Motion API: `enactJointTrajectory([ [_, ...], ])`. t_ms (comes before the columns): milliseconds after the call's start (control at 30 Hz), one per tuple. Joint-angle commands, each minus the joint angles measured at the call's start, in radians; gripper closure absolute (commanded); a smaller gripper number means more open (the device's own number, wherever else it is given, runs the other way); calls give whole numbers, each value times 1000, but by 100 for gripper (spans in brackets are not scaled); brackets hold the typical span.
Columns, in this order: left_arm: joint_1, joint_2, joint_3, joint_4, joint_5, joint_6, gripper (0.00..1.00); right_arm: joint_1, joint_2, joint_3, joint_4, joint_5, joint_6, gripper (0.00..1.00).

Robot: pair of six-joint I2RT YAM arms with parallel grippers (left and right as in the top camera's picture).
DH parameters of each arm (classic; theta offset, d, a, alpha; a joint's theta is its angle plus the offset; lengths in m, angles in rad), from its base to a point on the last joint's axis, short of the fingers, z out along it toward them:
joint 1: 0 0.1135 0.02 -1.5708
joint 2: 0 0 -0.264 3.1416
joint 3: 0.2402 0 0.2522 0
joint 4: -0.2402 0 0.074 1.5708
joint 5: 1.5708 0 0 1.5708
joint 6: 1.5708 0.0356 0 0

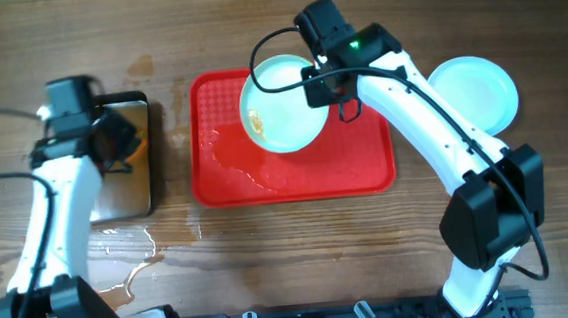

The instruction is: Clean dirty plates on tray and stack at the side

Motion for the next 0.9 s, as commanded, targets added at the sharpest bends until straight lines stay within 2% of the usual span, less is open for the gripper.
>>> enactJointTrajectory([
  [0, 114, 33, -30, 2, 87, 38, 96, 82, 6, 57, -5, 370, -139, 96],
  [133, 187, 39, -60, 42, 100, 51, 96, 189, 5, 71, 16, 692, -189, 96],
  [267, 200, 39, -64, 53, 170, 83, 96, 286, 5, 71, 72, 864, -309, 96],
  [333, 201, 42, -69, 73, 169, 83, 96, 347, 5, 71, 153, 987, -415, 96],
  [400, 201, 53, -80, 100, 168, 83, 96, 381, 5, 71, 199, 1001, -465, 96],
  [533, 205, 116, -91, 124, 131, 83, 96, 426, 5, 71, 204, 1000, -466, 96],
  [700, 213, 151, -91, 129, 131, 83, 96, 431, 5, 71, 191, 998, -406, 96],
  [767, 213, 150, -91, 132, 132, 83, 83, 431, 5, 71, 158, 968, -297, 96],
  [833, 213, 150, -91, 132, 132, 82, 80, 422, 5, 71, 127, 831, -208, 96],
  [867, 213, 150, -91, 132, 132, 82, 70, 415, 5, 71, 120, 774, -177, 96],
])
